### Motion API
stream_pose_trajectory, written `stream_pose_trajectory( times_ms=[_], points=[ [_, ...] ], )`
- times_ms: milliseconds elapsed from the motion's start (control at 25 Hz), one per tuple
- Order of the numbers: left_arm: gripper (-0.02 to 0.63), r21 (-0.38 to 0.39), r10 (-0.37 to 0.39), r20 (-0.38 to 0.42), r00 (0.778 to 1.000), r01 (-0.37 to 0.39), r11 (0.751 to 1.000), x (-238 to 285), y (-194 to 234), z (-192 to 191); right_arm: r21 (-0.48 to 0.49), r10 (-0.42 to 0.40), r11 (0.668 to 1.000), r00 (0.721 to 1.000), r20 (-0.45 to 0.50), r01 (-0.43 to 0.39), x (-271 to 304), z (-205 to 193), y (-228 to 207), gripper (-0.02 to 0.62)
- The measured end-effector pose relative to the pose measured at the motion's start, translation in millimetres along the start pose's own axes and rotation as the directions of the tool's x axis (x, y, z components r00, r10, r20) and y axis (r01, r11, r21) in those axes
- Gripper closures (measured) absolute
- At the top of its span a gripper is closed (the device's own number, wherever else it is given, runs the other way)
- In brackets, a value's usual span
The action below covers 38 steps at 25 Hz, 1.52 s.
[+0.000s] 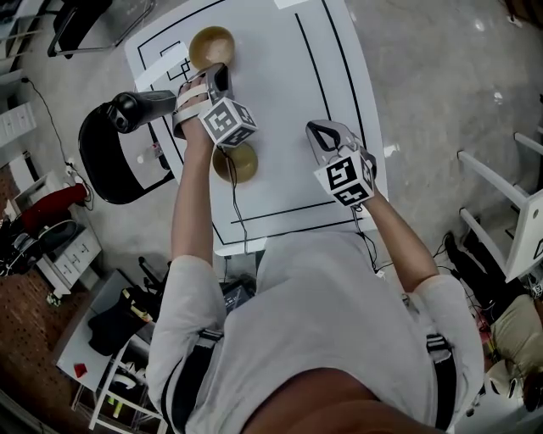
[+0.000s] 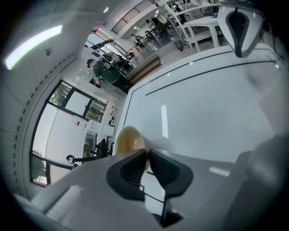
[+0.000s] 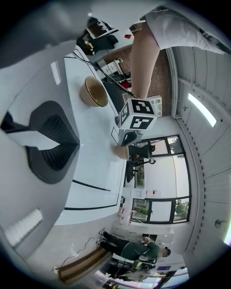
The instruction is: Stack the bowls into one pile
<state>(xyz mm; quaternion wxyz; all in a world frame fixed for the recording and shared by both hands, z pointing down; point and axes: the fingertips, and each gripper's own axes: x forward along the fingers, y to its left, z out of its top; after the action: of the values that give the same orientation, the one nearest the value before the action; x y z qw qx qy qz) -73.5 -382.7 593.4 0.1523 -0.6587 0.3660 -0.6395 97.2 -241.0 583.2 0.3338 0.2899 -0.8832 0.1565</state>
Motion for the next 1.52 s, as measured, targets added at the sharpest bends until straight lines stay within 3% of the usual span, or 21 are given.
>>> stream_pose_trajectory(
  times_ms=[600,1520],
  points=[
    [0.574,-0.033,0.032,0.021,0.999,-0.031,0.999,-46.3,-10.3,-11.4,-0.044,0.033,0.998,0.999,0.024,-0.032,-1.7,13.2,39.1,0.596],
    [0.575,-0.016,0.081,0.055,0.995,-0.08,0.997,-128.7,-39.6,-33.9,-0.097,0.052,0.994,0.997,0.053,-0.047,-18.6,18.7,102.7,0.597]
  ],
)
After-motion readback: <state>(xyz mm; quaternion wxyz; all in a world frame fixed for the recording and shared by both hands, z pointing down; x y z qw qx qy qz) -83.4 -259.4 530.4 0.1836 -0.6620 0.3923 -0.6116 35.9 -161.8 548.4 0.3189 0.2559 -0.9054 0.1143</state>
